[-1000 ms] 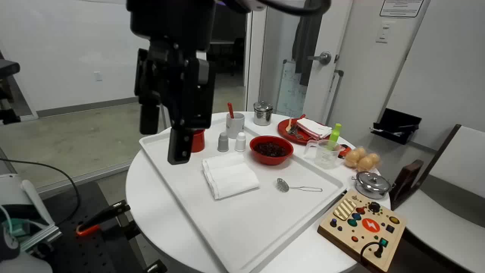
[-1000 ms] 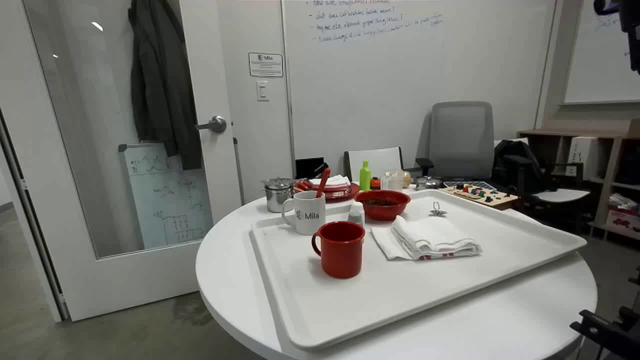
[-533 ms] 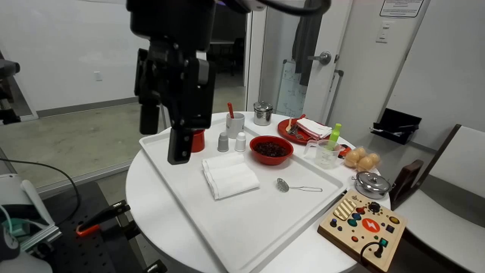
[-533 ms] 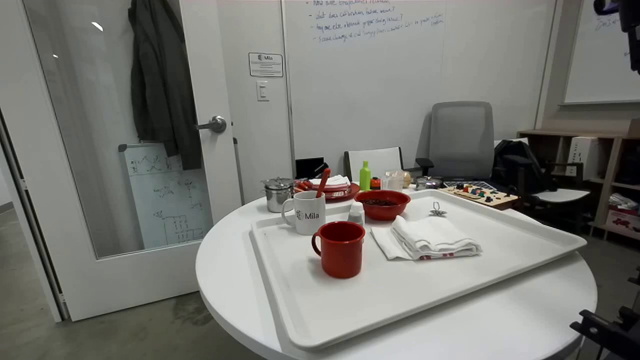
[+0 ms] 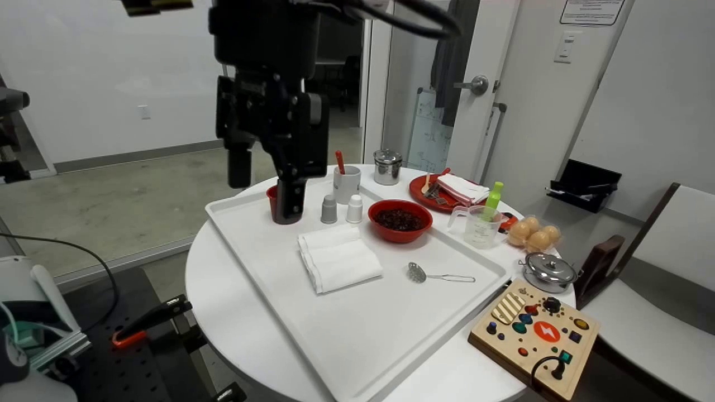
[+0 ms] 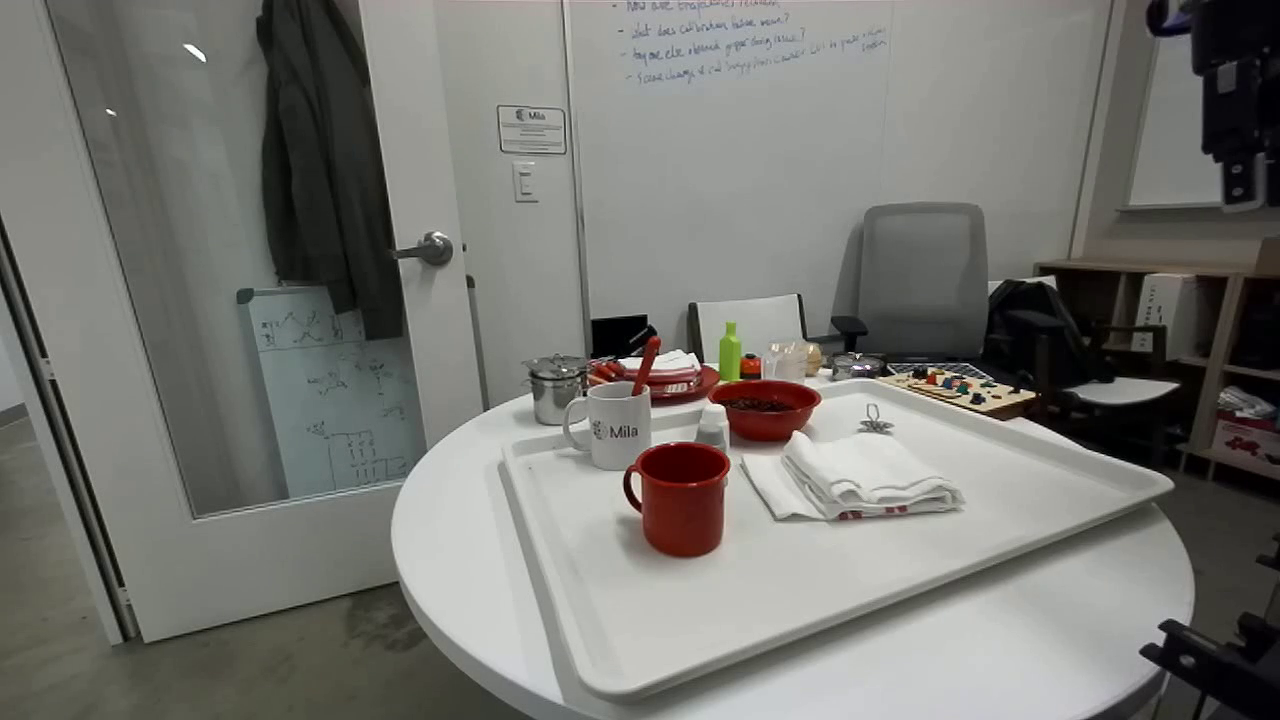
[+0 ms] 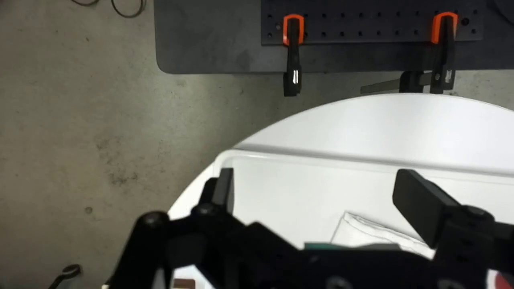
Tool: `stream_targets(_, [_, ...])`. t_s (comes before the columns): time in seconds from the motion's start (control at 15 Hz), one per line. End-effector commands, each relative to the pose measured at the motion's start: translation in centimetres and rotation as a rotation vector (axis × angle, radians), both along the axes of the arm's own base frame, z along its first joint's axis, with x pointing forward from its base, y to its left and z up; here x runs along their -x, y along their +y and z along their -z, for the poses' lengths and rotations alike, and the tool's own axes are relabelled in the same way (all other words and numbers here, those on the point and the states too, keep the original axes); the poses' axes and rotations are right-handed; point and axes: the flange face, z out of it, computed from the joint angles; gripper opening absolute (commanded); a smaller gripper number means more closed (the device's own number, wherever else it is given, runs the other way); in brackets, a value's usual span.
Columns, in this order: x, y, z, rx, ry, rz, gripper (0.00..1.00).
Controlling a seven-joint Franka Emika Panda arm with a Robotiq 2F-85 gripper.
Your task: Put the salt cellar in the red cup
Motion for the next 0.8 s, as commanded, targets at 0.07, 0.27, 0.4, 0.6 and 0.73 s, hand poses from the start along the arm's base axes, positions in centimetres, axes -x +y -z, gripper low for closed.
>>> stream_targets(0.07, [-3.2,3.9,0.7,-0.026,-0.038,-0.127,1.00])
stream_targets(0.27, [-6.2,7.3,1.8,0.009,-0.022,-0.238,1.00])
stream_targets(0.4, [-8.2,9.6,2.3,0.026,-0.009,-0.300,1.00])
stream_targets(0.6, [-11.6,14.6,1.7,0.071,-0.001,-0.384,1.00])
stream_targets(0.73, [-13.6,17.9,1.0,0.099,-0.015,-0.450,1.00])
